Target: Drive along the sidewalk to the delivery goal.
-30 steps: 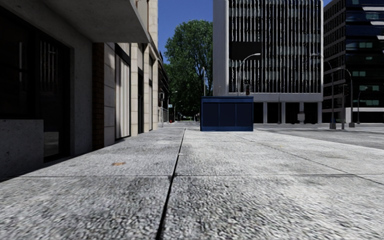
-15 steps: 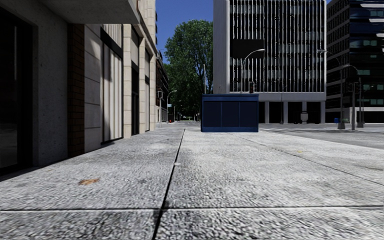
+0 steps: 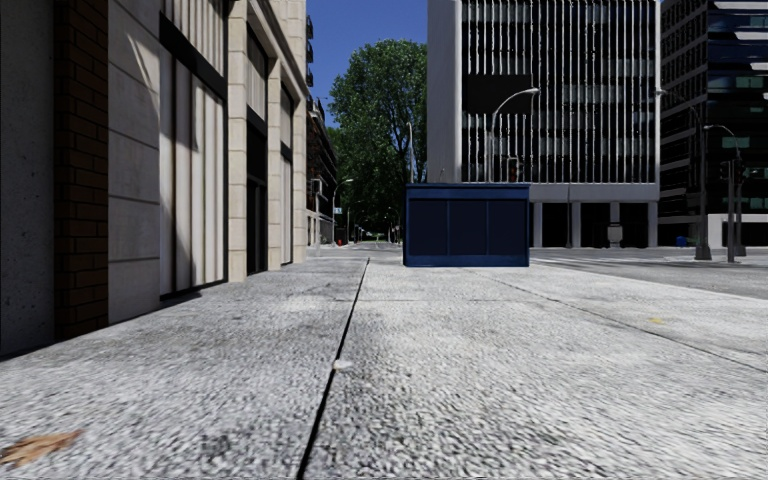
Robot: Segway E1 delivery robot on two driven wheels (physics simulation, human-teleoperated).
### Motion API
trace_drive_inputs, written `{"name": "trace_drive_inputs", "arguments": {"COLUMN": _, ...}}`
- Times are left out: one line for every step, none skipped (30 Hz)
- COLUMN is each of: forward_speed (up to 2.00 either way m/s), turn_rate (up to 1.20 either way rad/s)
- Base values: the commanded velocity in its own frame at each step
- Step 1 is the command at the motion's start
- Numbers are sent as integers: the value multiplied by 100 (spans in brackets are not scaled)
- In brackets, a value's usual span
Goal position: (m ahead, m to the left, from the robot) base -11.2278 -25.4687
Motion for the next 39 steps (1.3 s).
{"name": "trace_drive_inputs", "arguments": {"forward_speed": 200, "turn_rate": 0}}
{"name": "trace_drive_inputs", "arguments": {"forward_speed": 200, "turn_rate": 0}}
{"name": "trace_drive_inputs", "arguments": {"forward_speed": 200, "turn_rate": 0}}
{"name": "trace_drive_inputs", "arguments": {"forward_speed": 200, "turn_rate": 0}}
{"name": "trace_drive_inputs", "arguments": {"forward_speed": 200, "turn_rate": 0}}
{"name": "trace_drive_inputs", "arguments": {"forward_speed": 200, "turn_rate": 0}}
{"name": "trace_drive_inputs", "arguments": {"forward_speed": 200, "turn_rate": 0}}
{"name": "trace_drive_inputs", "arguments": {"forward_speed": 200, "turn_rate": 0}}
{"name": "trace_drive_inputs", "arguments": {"forward_speed": 200, "turn_rate": 0}}
{"name": "trace_drive_inputs", "arguments": {"forward_speed": 200, "turn_rate": 0}}
{"name": "trace_drive_inputs", "arguments": {"forward_speed": 200, "turn_rate": 0}}
{"name": "trace_drive_inputs", "arguments": {"forward_speed": 200, "turn_rate": 0}}
{"name": "trace_drive_inputs", "arguments": {"forward_speed": 200, "turn_rate": 0}}
{"name": "trace_drive_inputs", "arguments": {"forward_speed": 200, "turn_rate": 0}}
{"name": "trace_drive_inputs", "arguments": {"forward_speed": 200, "turn_rate": 0}}
{"name": "trace_drive_inputs", "arguments": {"forward_speed": 200, "turn_rate": 0}}
{"name": "trace_drive_inputs", "arguments": {"forward_speed": 200, "turn_rate": 0}}
{"name": "trace_drive_inputs", "arguments": {"forward_speed": 200, "turn_rate": 0}}
{"name": "trace_drive_inputs", "arguments": {"forward_speed": 200, "turn_rate": 0}}
{"name": "trace_drive_inputs", "arguments": {"forward_speed": 200, "turn_rate": 0}}
{"name": "trace_drive_inputs", "arguments": {"forward_speed": 200, "turn_rate": 0}}
{"name": "trace_drive_inputs", "arguments": {"forward_speed": 200, "turn_rate": 0}}
{"name": "trace_drive_inputs", "arguments": {"forward_speed": 200, "turn_rate": 0}}
{"name": "trace_drive_inputs", "arguments": {"forward_speed": 200, "turn_rate": 0}}
{"name": "trace_drive_inputs", "arguments": {"forward_speed": 200, "turn_rate": 0}}
{"name": "trace_drive_inputs", "arguments": {"forward_speed": 200, "turn_rate": 0}}
{"name": "trace_drive_inputs", "arguments": {"forward_speed": 200, "turn_rate": 0}}
{"name": "trace_drive_inputs", "arguments": {"forward_speed": 200, "turn_rate": 0}}
{"name": "trace_drive_inputs", "arguments": {"forward_speed": 200, "turn_rate": 0}}
{"name": "trace_drive_inputs", "arguments": {"forward_speed": 200, "turn_rate": 0}}
{"name": "trace_drive_inputs", "arguments": {"forward_speed": 200, "turn_rate": 0}}
{"name": "trace_drive_inputs", "arguments": {"forward_speed": 200, "turn_rate": 0}}
{"name": "trace_drive_inputs", "arguments": {"forward_speed": 200, "turn_rate": 0}}
{"name": "trace_drive_inputs", "arguments": {"forward_speed": 200, "turn_rate": 0}}
{"name": "trace_drive_inputs", "arguments": {"forward_speed": 200, "turn_rate": 0}}
{"name": "trace_drive_inputs", "arguments": {"forward_speed": 200, "turn_rate": 4}}
{"name": "trace_drive_inputs", "arguments": {"forward_speed": 200, "turn_rate": 7}}
{"name": "trace_drive_inputs", "arguments": {"forward_speed": 200, "turn_rate": 7}}
{"name": "trace_drive_inputs", "arguments": {"forward_speed": 200, "turn_rate": 9}}
